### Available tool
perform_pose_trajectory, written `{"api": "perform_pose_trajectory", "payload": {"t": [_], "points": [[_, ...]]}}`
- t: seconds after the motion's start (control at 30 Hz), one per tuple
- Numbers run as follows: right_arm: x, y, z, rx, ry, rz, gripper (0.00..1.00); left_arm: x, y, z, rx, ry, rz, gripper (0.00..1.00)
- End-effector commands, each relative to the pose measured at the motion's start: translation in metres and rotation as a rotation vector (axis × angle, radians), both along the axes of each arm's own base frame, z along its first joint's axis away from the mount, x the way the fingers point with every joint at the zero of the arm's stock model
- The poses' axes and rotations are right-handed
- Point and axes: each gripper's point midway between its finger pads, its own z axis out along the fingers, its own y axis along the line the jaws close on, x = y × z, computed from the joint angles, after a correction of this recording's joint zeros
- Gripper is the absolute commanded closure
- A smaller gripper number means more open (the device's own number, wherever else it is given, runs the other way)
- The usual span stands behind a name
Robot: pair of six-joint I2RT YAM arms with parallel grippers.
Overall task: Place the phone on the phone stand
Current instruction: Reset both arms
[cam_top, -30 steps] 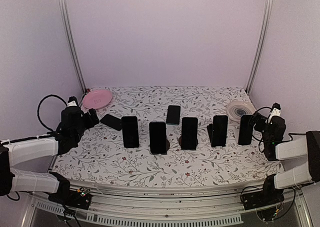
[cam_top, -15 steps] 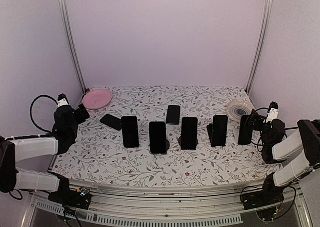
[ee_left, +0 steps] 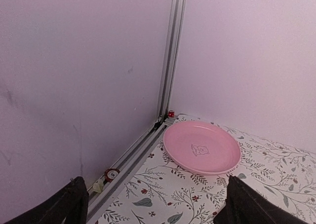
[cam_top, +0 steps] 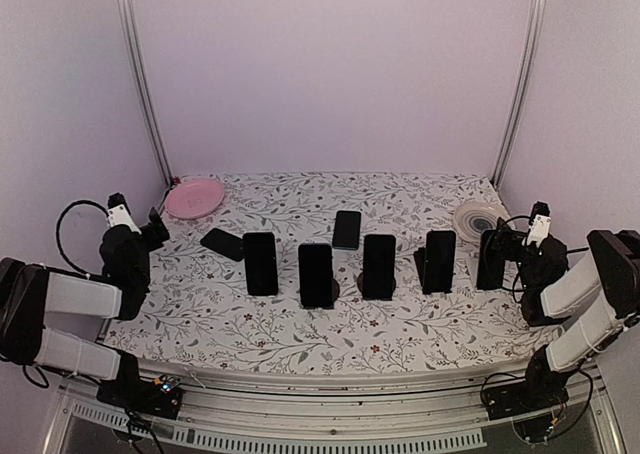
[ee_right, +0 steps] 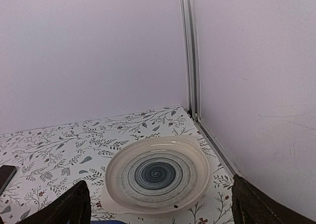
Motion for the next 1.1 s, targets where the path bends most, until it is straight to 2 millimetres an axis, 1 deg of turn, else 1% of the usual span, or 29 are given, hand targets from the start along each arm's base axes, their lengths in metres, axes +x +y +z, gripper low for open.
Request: {"api": "perform_pose_trajectory", "payload": {"t": [0.0,0.07,0.1,0.2,0.27,0.33,0.4,0.47,0.57,0.67,0.7,0.77,0.83,0.87,0.9,0.97,1.07], "points": [[0.004,0.004,0.003,-0.021,-0.006,0.016,0.01,0.003,0.002,0.028,0.079,-0.087,-0.018,0.03],[0.004,0.004,0.004,-0.021,-0.012,0.015,0.01,0.000,0.005,0.025,0.104,-0.085,-0.008,0.03],[0.004,0.004,0.003,-0.022,-0.010,0.015,0.01,-0.004,0.010,0.027,0.111,-0.102,0.017,0.03],[0.004,0.004,0.003,-0.022,-0.010,0.015,0.01,-0.012,0.005,0.027,0.097,-0.131,-0.032,0.03],[0.004,0.004,0.003,-0.022,-0.010,0.016,0.01,-0.014,0.009,0.022,0.098,-0.118,-0.033,0.03],[0.004,0.004,0.004,-0.021,-0.012,0.016,0.01,-0.013,0.009,0.009,0.078,-0.084,-0.078,0.03],[0.004,0.004,0.004,-0.022,-0.012,0.016,0.01,-0.022,0.010,0.001,0.077,-0.111,-0.078,0.03],[0.004,0.005,0.004,-0.022,-0.012,0.017,0.01,-0.025,0.007,0.000,0.095,-0.144,-0.096,0.03],[0.004,0.005,0.004,-0.021,-0.012,0.017,0.01,-0.016,-0.005,-0.004,0.128,-0.129,-0.167,0.03],[0.008,0.008,0.003,-0.027,-0.003,0.036,0.01,-0.011,-0.007,-0.007,0.125,-0.109,-0.176,0.03],[0.010,0.011,0.003,-0.033,0.004,0.058,0.01,-0.008,-0.009,-0.007,0.129,-0.103,-0.189,0.03],[0.014,0.021,0.001,-0.052,0.017,0.113,0.01,0.003,-0.016,-0.020,0.134,-0.055,-0.237,0.03],[0.017,0.028,0.000,-0.058,0.026,0.156,0.01,0.010,-0.021,-0.016,0.174,-0.067,-0.256,0.03],[0.018,0.032,0.000,-0.092,0.029,0.180,0.01,0.013,-0.022,-0.020,0.156,-0.040,-0.268,0.03],[0.019,0.034,-0.001,-0.100,0.032,0.193,0.01,0.016,-0.022,-0.025,0.144,-0.015,-0.267,0.03],[0.019,0.034,-0.001,-0.105,0.033,0.194,0.01,0.017,-0.020,-0.021,0.166,-0.035,-0.251,0.03],[0.019,0.034,-0.001,-0.104,0.033,0.194,0.01,0.025,-0.020,-0.028,0.137,0.010,-0.253,0.03]]}}
